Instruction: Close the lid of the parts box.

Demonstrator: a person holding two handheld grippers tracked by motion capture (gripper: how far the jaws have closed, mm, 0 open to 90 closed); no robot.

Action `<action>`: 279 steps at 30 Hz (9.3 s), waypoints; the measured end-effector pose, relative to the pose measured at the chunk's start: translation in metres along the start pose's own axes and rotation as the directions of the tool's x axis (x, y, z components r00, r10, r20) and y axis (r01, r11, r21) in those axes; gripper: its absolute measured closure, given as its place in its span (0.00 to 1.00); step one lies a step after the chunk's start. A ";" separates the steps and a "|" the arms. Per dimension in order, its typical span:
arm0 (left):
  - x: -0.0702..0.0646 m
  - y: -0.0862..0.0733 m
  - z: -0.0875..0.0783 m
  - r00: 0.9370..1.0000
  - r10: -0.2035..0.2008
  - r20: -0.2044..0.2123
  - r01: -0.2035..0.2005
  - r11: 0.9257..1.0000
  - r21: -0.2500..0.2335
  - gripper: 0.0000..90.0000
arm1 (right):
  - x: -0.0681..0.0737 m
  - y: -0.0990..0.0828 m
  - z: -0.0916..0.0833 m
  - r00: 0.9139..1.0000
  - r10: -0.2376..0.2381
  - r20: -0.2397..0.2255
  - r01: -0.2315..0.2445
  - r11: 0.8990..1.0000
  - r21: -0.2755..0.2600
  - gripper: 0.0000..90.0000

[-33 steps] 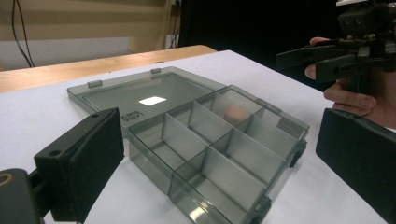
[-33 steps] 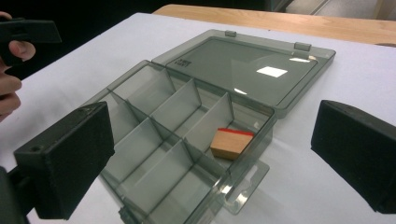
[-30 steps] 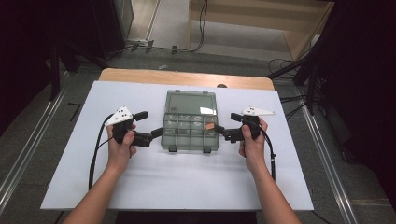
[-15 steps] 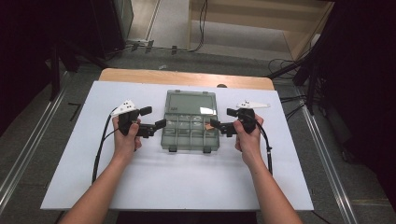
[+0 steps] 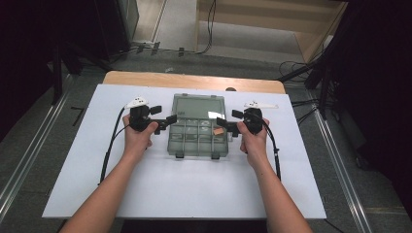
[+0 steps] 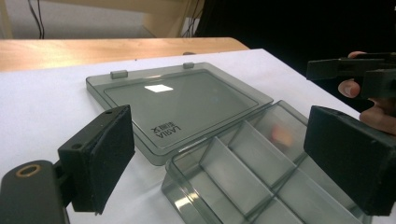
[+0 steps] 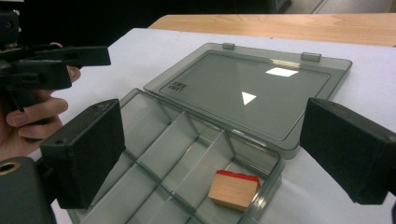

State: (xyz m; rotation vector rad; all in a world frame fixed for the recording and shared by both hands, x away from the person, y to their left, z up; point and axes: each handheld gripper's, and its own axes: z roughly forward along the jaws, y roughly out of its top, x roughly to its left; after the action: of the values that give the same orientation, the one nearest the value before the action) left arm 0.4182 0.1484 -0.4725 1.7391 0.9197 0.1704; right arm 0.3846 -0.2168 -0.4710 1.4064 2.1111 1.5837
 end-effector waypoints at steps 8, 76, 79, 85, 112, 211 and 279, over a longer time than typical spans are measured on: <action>0.009 0.007 0.012 0.997 -0.056 -0.044 0.058 0.998 0.024 0.16 | -0.005 0.009 0.007 1.000 0.011 0.015 -0.011 1.000 0.014 0.06; 0.031 0.001 0.067 0.957 -0.237 -0.168 0.267 0.944 0.193 0.54 | -0.050 -0.004 0.062 0.963 0.240 0.124 -0.258 0.953 0.160 0.54; 0.032 0.003 0.064 0.956 -0.244 -0.164 0.271 0.947 0.173 0.61 | -0.050 -0.003 0.059 0.966 0.227 0.126 -0.245 0.958 0.150 0.60; 0.027 0.010 0.055 0.970 -0.173 -0.174 0.197 0.971 0.136 0.74 | -0.047 0.001 0.050 0.977 0.163 0.139 -0.179 0.977 0.111 0.72; 0.018 0.033 0.040 0.982 -0.069 -0.174 0.074 0.997 0.024 0.89 | -0.030 -0.005 0.033 0.975 -0.035 0.218 0.029 0.999 0.031 0.92; 0.028 0.049 0.033 0.995 -0.096 0.007 0.096 0.995 0.040 1.00 | -0.005 0.018 -0.007 0.980 -0.076 0.183 0.093 0.992 -0.085 0.56; -0.004 0.024 0.004 0.990 -0.068 0.127 0.065 0.997 0.031 1.00 | 0.006 -0.005 -0.029 0.987 -0.059 0.151 0.074 0.993 -0.096 0.98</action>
State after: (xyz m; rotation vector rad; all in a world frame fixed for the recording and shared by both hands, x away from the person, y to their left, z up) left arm 0.4294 0.1403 -0.4524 1.7206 0.8883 0.0028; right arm 0.3607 -0.2319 -0.4603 1.3611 1.9447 1.4905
